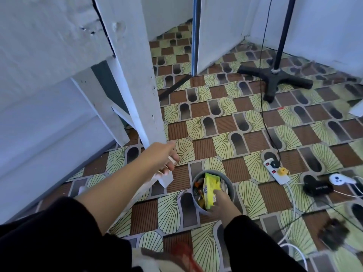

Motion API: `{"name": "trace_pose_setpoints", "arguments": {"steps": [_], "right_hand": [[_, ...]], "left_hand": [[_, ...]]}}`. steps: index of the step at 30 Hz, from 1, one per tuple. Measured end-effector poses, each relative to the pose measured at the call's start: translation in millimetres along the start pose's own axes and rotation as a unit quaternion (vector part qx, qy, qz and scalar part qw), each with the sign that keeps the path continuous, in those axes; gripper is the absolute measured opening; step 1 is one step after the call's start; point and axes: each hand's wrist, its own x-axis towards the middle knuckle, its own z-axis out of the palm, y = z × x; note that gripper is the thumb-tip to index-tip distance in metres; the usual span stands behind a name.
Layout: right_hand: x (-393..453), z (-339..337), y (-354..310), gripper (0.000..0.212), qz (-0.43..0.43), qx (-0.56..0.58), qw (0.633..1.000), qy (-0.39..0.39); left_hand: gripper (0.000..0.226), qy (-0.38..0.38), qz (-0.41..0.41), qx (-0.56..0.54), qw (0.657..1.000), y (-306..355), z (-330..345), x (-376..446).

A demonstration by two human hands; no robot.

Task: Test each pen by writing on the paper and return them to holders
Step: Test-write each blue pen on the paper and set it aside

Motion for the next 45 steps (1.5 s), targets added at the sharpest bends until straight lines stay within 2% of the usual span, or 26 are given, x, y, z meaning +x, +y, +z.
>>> {"name": "trace_pose_setpoints", "arguments": {"steps": [4,7,9,11,15,18,20,23,26,32,35,39,41,43,45], "right_hand": [[-2,3,-3,0.042,-0.005,-0.003,1.0,0.011],[-24,20,-24,0.042,-0.036,0.035,0.998,-0.025],[-45,38,-46,0.039,-0.085,0.057,0.994,-0.05],[-81,62,-75,0.026,-0.146,0.08,0.984,-0.058],[-183,110,-129,0.008,-0.277,0.141,0.938,-0.152],[-278,139,-148,0.014,-0.43,0.153,0.858,-0.235],[-333,150,-149,0.018,-0.516,0.155,0.8,-0.262],[-409,169,-138,0.024,-0.583,0.153,0.729,-0.325],[-466,199,-118,0.024,-0.617,0.086,0.674,-0.397],[-532,281,-70,0.017,-0.636,-0.172,0.596,-0.459],[-557,333,-46,0.015,-0.613,-0.324,0.531,-0.488],[-581,395,-24,0.011,-0.608,-0.472,0.402,-0.496],[-586,424,-15,0.01,-0.606,-0.518,0.349,-0.492],[-587,452,-5,0.008,-0.6,-0.55,0.316,-0.488],[-581,475,5,0.008,-0.598,-0.567,0.306,-0.477]], "left_hand": [[0.045,0.025,0.004,-0.014,1.0,-2,-7,4],[0.04,0.058,0.029,-0.044,0.997,4,-13,0],[0.038,0.094,0.066,-0.062,0.991,15,-18,-6],[0.037,0.138,0.116,-0.078,0.981,31,-28,-17],[0.035,0.219,0.232,-0.101,0.942,69,-58,-50],[0.036,0.267,0.335,-0.107,0.897,94,-89,-94],[0.035,0.283,0.379,-0.112,0.874,106,-106,-123],[0.033,0.322,0.431,-0.118,0.835,114,-142,-173],[0.033,0.378,0.461,-0.101,0.796,107,-190,-218],[0.029,0.511,0.423,-0.116,0.74,67,-292,-271],[0.03,0.57,0.386,-0.131,0.713,36,-341,-293],[0.03,0.636,0.336,-0.139,0.68,-4,-397,-316],[0.027,0.665,0.308,-0.141,0.666,-23,-425,-321],[0.025,0.691,0.277,-0.153,0.65,-42,-454,-326],[0.023,0.719,0.243,-0.169,0.629,-62,-484,-327]]}}
